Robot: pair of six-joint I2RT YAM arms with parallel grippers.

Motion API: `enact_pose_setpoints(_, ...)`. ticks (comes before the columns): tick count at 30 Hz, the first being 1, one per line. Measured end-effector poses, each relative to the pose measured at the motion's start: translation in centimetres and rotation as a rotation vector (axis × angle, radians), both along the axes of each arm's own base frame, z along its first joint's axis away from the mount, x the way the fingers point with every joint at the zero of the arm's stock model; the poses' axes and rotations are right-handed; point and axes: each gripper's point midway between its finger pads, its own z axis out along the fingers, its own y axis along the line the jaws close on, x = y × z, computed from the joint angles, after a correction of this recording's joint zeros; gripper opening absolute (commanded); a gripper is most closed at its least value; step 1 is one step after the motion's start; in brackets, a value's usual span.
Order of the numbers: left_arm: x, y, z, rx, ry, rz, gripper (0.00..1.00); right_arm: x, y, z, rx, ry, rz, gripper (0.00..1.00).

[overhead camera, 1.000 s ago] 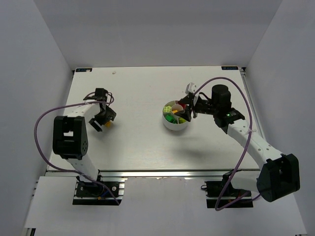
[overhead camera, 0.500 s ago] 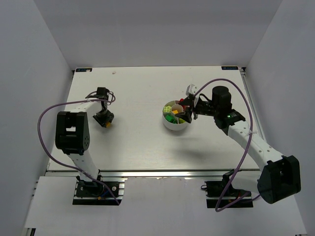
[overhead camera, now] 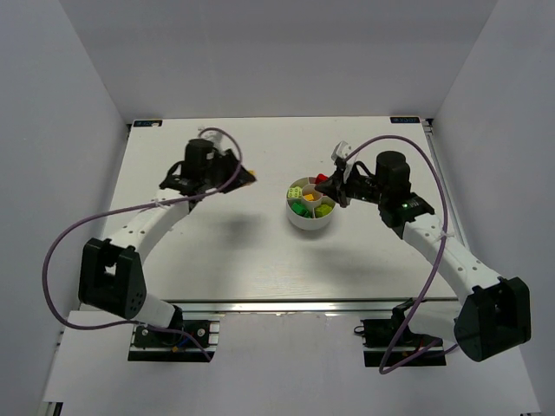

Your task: Sort the legos into containers by color

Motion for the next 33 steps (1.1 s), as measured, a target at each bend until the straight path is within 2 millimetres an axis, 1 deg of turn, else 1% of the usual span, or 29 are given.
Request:
enact_pose_setpoints(1,-0.7,-2.8,0.9,-0.026,-0.039,-0.096,0.0,0.2,-0.2,0.0,0.003,0.01,-0.018,0.0)
enact_pose_setpoints(2,-1.5,-5.3,1.3,-0.043,-0.062,-0.18,0.0,0.5,-0.4,0.0,0.004,0.017,-0.036,0.0)
enact_pose_setpoints(4,-3.2,-9.4,1.7,-0.072,-0.08,-0.327,0.03,1.0,-0.8,0.2,0.01,0.029,-0.072,0.0)
enact_pose_setpoints(6,-4.2,-12.3,1.7,-0.087,-0.084,-0.421,0.04,1.5,-1.4,0.4,0.017,0.038,-0.107,0.0)
enact_pose_setpoints(8,-4.5,-14.2,1.5,-0.093,-0.084,-0.476,0.08,1.9,-2.0,0.6,0.022,0.041,-0.136,0.0)
enact_pose_setpoints(10,-4.4,-15.6,1.3,-0.095,-0.083,-0.505,0.11,2.2,-2.5,0.8,0.027,0.041,-0.16,0.0)
enact_pose_setpoints(13,-4.0,-17.2,0.9,-0.095,-0.08,-0.528,0.12,2.4,-3.1,1.2,0.038,0.04,-0.183,0.0)
enact_pose_setpoints(21,-2.5,-20.1,0.4,-0.065,-0.077,-0.55,0.23,2.5,-3.8,1.8,0.059,0.052,-0.209,0.0)
enact_pose_setpoints(27,-2.0,-20.8,0.2,-0.027,-0.076,-0.543,0.28,2.6,-4.2,1.8,0.076,0.077,-0.22,0.0)
enact_pose_setpoints(33,-1.4,-20.6,-0.9,0.018,-0.056,-0.524,0.38,2.5,-4.3,1.7,0.087,0.098,-0.221,0.0)
